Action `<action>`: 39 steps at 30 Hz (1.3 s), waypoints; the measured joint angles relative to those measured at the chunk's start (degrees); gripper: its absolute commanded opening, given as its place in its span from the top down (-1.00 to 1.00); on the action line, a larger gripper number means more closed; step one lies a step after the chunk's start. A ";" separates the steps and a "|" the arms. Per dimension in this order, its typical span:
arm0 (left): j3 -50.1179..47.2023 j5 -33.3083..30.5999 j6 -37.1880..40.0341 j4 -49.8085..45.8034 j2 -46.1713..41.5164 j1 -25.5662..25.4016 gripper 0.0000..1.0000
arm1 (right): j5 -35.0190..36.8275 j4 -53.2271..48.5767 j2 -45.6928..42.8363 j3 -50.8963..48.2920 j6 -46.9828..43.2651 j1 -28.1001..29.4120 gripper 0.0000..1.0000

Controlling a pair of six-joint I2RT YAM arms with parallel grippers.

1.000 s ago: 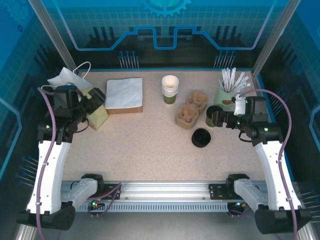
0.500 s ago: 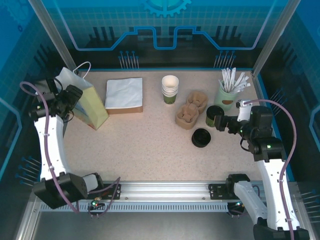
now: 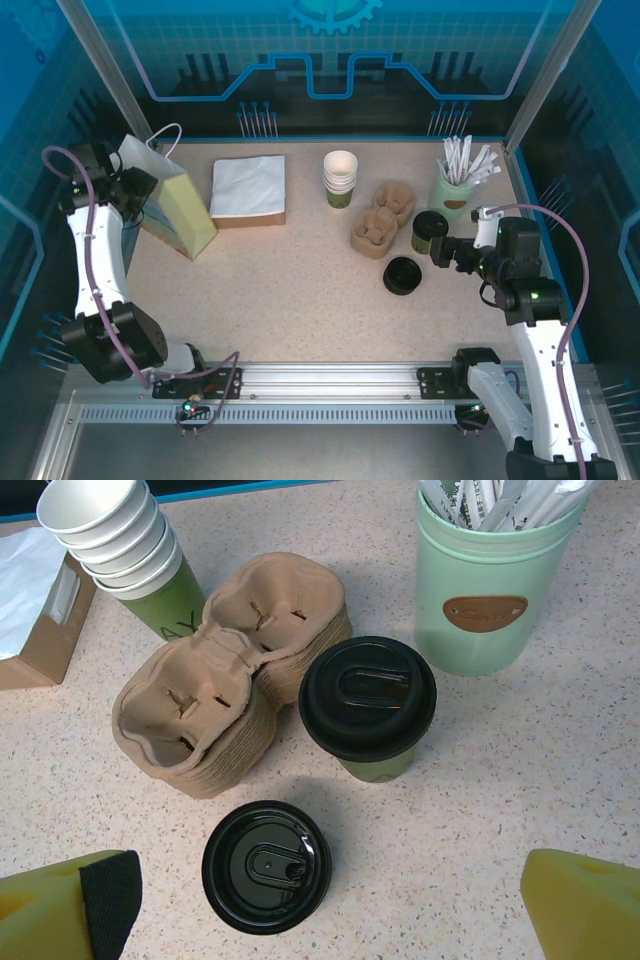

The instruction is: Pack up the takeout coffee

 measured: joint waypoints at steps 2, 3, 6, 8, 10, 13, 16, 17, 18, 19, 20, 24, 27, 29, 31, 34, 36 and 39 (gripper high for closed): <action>0.00 0.20 0.24 0.09 0.11 0.00 0.19 | 0.13 0.00 0.02 0.00 0.00 0.00 -1.00; 0.00 0.24 0.44 0.07 0.11 0.00 0.26 | 0.15 0.00 0.02 0.00 0.00 0.00 -1.00; 0.07 0.37 0.92 0.09 0.11 0.00 0.49 | 0.15 0.00 0.07 0.00 0.00 0.00 -1.00; 0.09 0.37 1.55 0.04 0.02 0.00 0.66 | 0.15 0.00 0.17 0.00 0.00 0.00 -1.00; 0.11 0.33 2.43 -0.17 -0.24 -0.02 0.81 | 0.15 0.00 0.26 0.00 0.02 0.00 -1.00; 0.11 0.37 3.76 -0.90 -1.18 0.00 0.97 | 0.15 0.00 0.37 0.00 0.00 0.00 -1.00; 0.33 0.52 5.42 -1.95 -2.60 0.00 1.00 | 0.13 0.00 0.70 0.00 -0.02 0.00 -1.00; 0.72 0.68 6.27 -2.67 -3.06 0.00 1.00 | 0.11 -0.02 0.98 0.00 -0.02 0.00 -1.00; 1.09 0.83 6.95 -3.19 -3.54 0.00 1.00 | 0.11 -0.02 1.16 0.00 -0.02 0.00 -1.00; 1.68 0.85 7.96 -4.00 -4.11 -0.02 1.00 | 0.11 -0.02 1.40 0.02 -0.04 0.00 -1.00; 2.25 0.87 8.94 -4.72 -4.66 -0.02 1.00 | 0.09 -0.09 1.55 0.00 -0.04 0.00 -1.00; 4.24 0.96 12.70 -7.72 -8.00 -0.02 1.00 | -0.35 -0.44 1.81 0.02 -0.02 0.00 -1.00; 5.07 2.40 15.67 -10.05 -11.65 -0.15 1.00 | -1.07 -0.55 2.58 0.02 0.02 0.00 -1.00; 5.92 4.13 17.40 -11.80 -14.12 -0.94 1.00 | -1.88 -0.55 3.41 0.04 0.09 0.00 -1.00; 7.65 5.57 18.84 -13.86 -15.93 -3.08 1.00 | -3.28 -0.57 4.46 0.28 0.28 -0.02 -1.00; 10.34 8.07 19.91 -16.15 -18.05 -6.91 1.00 | -6.01 -0.63 6.58 1.55 0.92 -0.04 -1.00; 10.67 10.40 19.76 -16.72 -19.65 -8.31 1.00 | -7.82 -0.55 8.04 2.91 1.84 -0.13 -1.00; 9.44 14.78 17.79 -16.65 -22.56 -10.45 1.00 | -10.60 -0.22 9.51 4.33 4.09 -0.20 -0.94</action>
